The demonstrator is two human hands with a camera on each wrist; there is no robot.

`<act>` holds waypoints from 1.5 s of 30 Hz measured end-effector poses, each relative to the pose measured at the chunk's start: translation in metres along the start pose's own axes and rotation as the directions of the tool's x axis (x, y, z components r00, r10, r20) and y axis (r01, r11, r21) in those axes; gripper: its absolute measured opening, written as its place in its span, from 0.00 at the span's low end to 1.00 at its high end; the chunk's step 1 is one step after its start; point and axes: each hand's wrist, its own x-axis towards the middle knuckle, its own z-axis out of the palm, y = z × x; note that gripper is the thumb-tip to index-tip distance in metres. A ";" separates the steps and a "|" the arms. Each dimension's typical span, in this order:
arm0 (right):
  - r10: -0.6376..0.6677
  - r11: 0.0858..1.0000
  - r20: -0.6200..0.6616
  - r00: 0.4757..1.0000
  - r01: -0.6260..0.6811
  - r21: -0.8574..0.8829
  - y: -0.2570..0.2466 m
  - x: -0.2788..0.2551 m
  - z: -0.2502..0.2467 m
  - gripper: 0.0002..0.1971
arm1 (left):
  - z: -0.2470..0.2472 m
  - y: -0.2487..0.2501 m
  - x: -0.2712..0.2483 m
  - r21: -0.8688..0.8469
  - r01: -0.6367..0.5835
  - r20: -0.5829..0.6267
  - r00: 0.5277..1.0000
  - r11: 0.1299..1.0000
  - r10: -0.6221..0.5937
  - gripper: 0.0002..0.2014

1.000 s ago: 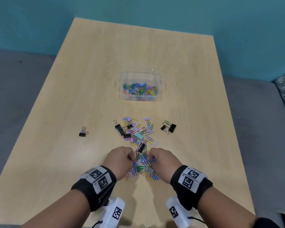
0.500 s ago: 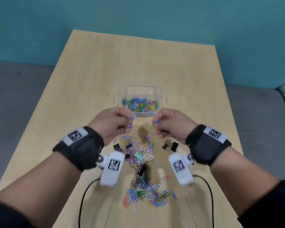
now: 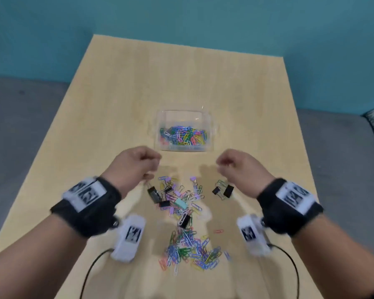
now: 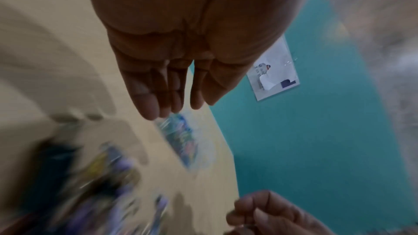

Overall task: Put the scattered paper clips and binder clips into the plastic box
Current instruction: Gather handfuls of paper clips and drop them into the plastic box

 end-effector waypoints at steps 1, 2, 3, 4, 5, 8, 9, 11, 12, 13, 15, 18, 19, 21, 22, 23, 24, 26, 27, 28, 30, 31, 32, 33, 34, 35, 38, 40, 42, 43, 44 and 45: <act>0.037 0.998 0.090 0.995 -0.041 0.047 0.015 -0.022 0.007 0.02 | -0.003 -0.017 -0.021 -0.014 0.057 0.078 0.995 0.998 -0.056 0.05; 0.082 0.991 0.194 0.978 -0.100 0.087 0.030 -0.044 0.015 0.02 | -0.004 -0.036 -0.041 -0.013 0.125 0.165 0.979 0.992 -0.122 0.07; 0.120 0.984 0.294 0.948 -0.153 0.092 0.042 -0.065 0.023 0.02 | -0.003 -0.054 -0.061 0.015 0.190 0.249 0.950 0.982 -0.188 0.06; 0.137 0.983 0.381 0.914 -0.174 0.064 0.050 -0.084 0.032 0.03 | 0.001 -0.070 -0.079 0.060 0.239 0.323 0.914 0.969 -0.245 0.05; 0.143 0.985 0.456 0.879 -0.174 0.025 0.055 -0.101 0.040 0.05 | 0.008 -0.085 -0.097 0.103 0.272 0.387 0.875 0.957 -0.290 0.03; 0.135 0.987 0.563 0.816 -0.164 0.001 0.060 -0.136 0.069 0.07 | 0.034 -0.118 -0.129 0.176 0.265 0.426 0.848 0.948 -0.316 0.04; 0.112 0.985 0.544 0.832 -0.165 0.050 0.059 -0.142 0.079 0.06 | 0.042 -0.127 -0.132 0.168 0.236 0.391 0.875 0.957 -0.285 0.05; 0.107 0.974 0.441 0.891 -0.182 0.133 0.057 -0.145 0.098 0.00 | 0.057 -0.137 -0.131 0.135 0.146 0.284 0.942 0.980 -0.180 0.07; 0.121 0.970 0.367 0.922 -0.189 0.156 0.055 -0.145 0.107 0.02 | 0.062 -0.138 -0.130 0.175 0.063 0.228 0.968 0.983 -0.102 0.06; 0.121 0.970 0.290 0.949 -0.175 0.167 0.054 -0.144 0.113 0.03 | 0.064 -0.139 -0.130 0.274 -0.036 0.174 0.985 0.961 -0.013 0.05; 0.083 0.991 0.093 0.992 -0.092 0.098 0.050 -0.147 0.118 0.03 | 0.063 -0.137 -0.131 0.538 -0.229 0.067 0.971 0.811 0.229 0.06; -0.001 0.966 -0.070 0.998 -0.018 -0.257 0.057 -0.158 0.121 0.18 | 0.057 -0.144 -0.132 0.766 -0.283 0.072 0.930 0.577 0.361 0.28; 0.024 0.933 -0.043 0.999 -0.038 -0.357 0.060 -0.162 0.123 0.28 | 0.056 -0.149 -0.131 0.813 -0.261 0.100 0.943 0.521 0.317 0.38; 0.079 0.873 0.042 0.996 -0.049 -0.484 0.060 -0.164 0.131 0.44 | 0.058 -0.156 -0.125 0.878 -0.256 0.164 0.955 0.404 0.249 0.49; 0.088 0.857 0.071 0.994 -0.040 -0.513 0.058 -0.163 0.136 0.47 | 0.060 -0.159 -0.122 0.891 -0.271 0.189 0.951 0.365 0.246 0.51; 0.082 0.847 0.082 0.993 -0.026 -0.530 0.054 -0.160 0.140 0.47 | 0.063 -0.160 -0.119 0.897 -0.283 0.205 0.947 0.339 0.249 0.51; 0.066 0.842 0.085 0.994 -0.010 -0.540 0.049 -0.156 0.143 0.46 | 0.067 -0.159 -0.117 0.900 -0.289 0.212 0.944 0.326 0.251 0.50; 0.035 0.847 0.088 0.995 0.018 -0.531 0.038 -0.147 0.147 0.42 | 0.076 -0.155 -0.114 0.902 -0.290 0.208 0.941 0.321 0.265 0.47; 0.018 0.854 0.088 0.996 0.030 -0.520 0.034 -0.143 0.149 0.40 | 0.079 -0.151 -0.114 0.906 -0.288 0.205 0.940 0.311 0.273 0.45; 0.001 0.857 0.093 0.996 0.047 -0.513 0.032 -0.140 0.151 0.39 | 0.083 -0.149 -0.114 0.910 -0.289 0.205 0.937 0.299 0.283 0.44; -0.044 0.860 0.110 0.993 0.094 -0.502 0.028 -0.135 0.155 0.36 | 0.089 -0.146 -0.115 0.915 -0.300 0.205 0.922 0.271 0.329 0.40; -0.064 0.861 0.123 0.990 0.117 -0.496 0.027 -0.134 0.158 0.35 | 0.092 -0.145 -0.116 0.914 -0.310 0.205 0.910 0.262 0.361 0.38; -0.083 0.858 0.130 0.988 0.138 -0.496 0.025 -0.133 0.160 0.34 | 0.095 -0.144 -0.118 0.912 -0.321 0.207 0.898 0.257 0.389 0.35; -0.104 0.850 0.131 0.986 0.156 -0.502 0.024 -0.133 0.161 0.34 | 0.097 -0.142 -0.119 0.910 -0.329 0.209 0.888 0.251 0.409 0.31; -0.128 0.841 0.116 0.985 0.170 -0.514 0.024 -0.133 0.161 0.33 | 0.099 -0.141 -0.120 0.909 -0.334 0.210 0.884 0.249 0.417 0.29; -0.145 0.828 0.092 0.985 0.172 -0.534 0.024 -0.133 0.160 0.31 | 0.100 -0.141 -0.120 0.908 -0.337 0.213 0.884 0.250 0.417 0.28; -0.183 0.798 0.045 0.982 0.175 -0.577 0.023 -0.136 0.157 0.28 | 0.098 -0.141 -0.119 0.902 -0.349 0.233 0.889 0.255 0.394 0.29; -0.195 0.778 0.036 0.980 0.177 -0.603 0.024 -0.138 0.154 0.30 | 0.095 -0.142 -0.119 0.899 -0.366 0.260 0.889 0.241 0.378 0.30; -0.181 0.756 0.029 0.983 0.158 -0.635 0.024 -0.139 0.152 0.30 | 0.092 -0.143 -0.121 0.895 -0.385 0.289 0.885 0.225 0.365 0.30; -0.171 0.754 0.035 0.985 0.153 -0.639 0.024 -0.139 0.151 0.28 | 0.091 -0.143 -0.123 0.893 -0.390 0.298 0.886 0.225 0.356 0.30; -0.162 0.756 0.045 0.986 0.153 -0.636 0.025 -0.139 0.150 0.26 | 0.091 -0.143 -0.123 0.892 -0.392 0.302 0.888 0.226 0.347 0.29; -0.159 0.758 0.055 0.986 0.157 -0.633 0.025 -0.139 0.149 0.24 | 0.090 -0.142 -0.123 0.893 -0.390 0.303 0.891 0.227 0.338 0.29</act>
